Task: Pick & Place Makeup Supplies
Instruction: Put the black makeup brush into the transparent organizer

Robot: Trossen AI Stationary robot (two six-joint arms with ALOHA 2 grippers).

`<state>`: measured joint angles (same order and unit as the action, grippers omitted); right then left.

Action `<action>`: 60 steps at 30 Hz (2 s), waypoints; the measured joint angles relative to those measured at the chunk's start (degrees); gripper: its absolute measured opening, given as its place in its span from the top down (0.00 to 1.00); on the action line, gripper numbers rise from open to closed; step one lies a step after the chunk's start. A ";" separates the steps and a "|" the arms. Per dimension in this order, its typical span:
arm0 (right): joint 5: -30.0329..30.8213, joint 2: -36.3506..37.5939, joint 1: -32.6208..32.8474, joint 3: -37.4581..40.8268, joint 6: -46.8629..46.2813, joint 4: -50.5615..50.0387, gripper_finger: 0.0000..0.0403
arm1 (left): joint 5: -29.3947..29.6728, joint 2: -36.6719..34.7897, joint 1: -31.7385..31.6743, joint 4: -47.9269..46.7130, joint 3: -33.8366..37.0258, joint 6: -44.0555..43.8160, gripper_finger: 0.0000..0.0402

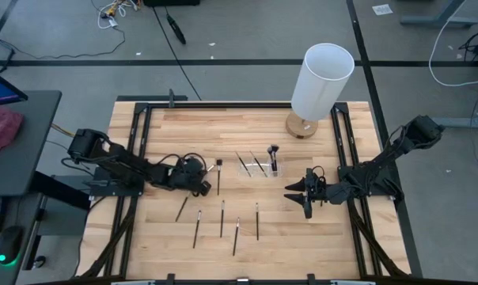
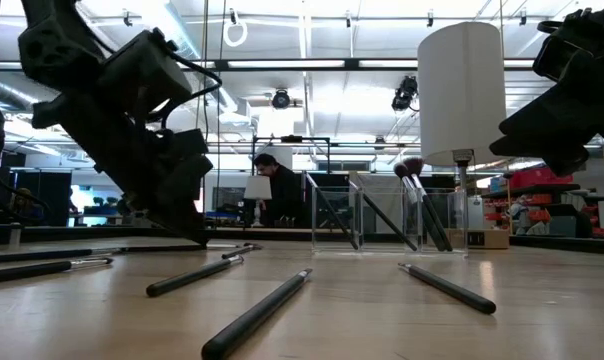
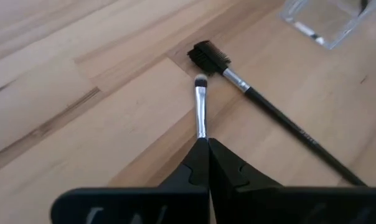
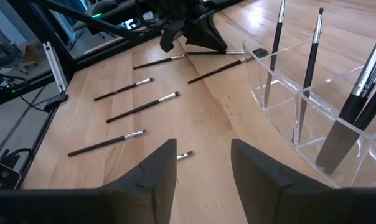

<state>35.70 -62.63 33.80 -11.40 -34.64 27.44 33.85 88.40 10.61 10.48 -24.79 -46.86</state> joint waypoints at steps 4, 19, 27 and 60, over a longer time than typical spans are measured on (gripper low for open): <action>-0.01 0.00 0.00 0.00 0.01 0.02 0.62 | 1.54 0.00 0.00 7.89 3.92 0.32 0.99; 1.90 0.00 -0.02 0.00 0.02 0.06 0.62 | 3.47 -0.07 0.61 19.22 8.58 7.06 0.58; 2.01 0.00 -0.02 0.00 0.01 0.08 0.62 | 3.63 3.24 0.63 19.92 8.56 8.58 0.58; 2.01 0.00 -0.02 -0.02 -0.32 0.48 0.62 | -1.92 9.35 -2.34 20.03 7.55 11.36 0.96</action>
<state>37.71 -62.63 33.78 -11.42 -34.96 27.92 31.92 97.76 8.27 30.51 -17.23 -35.50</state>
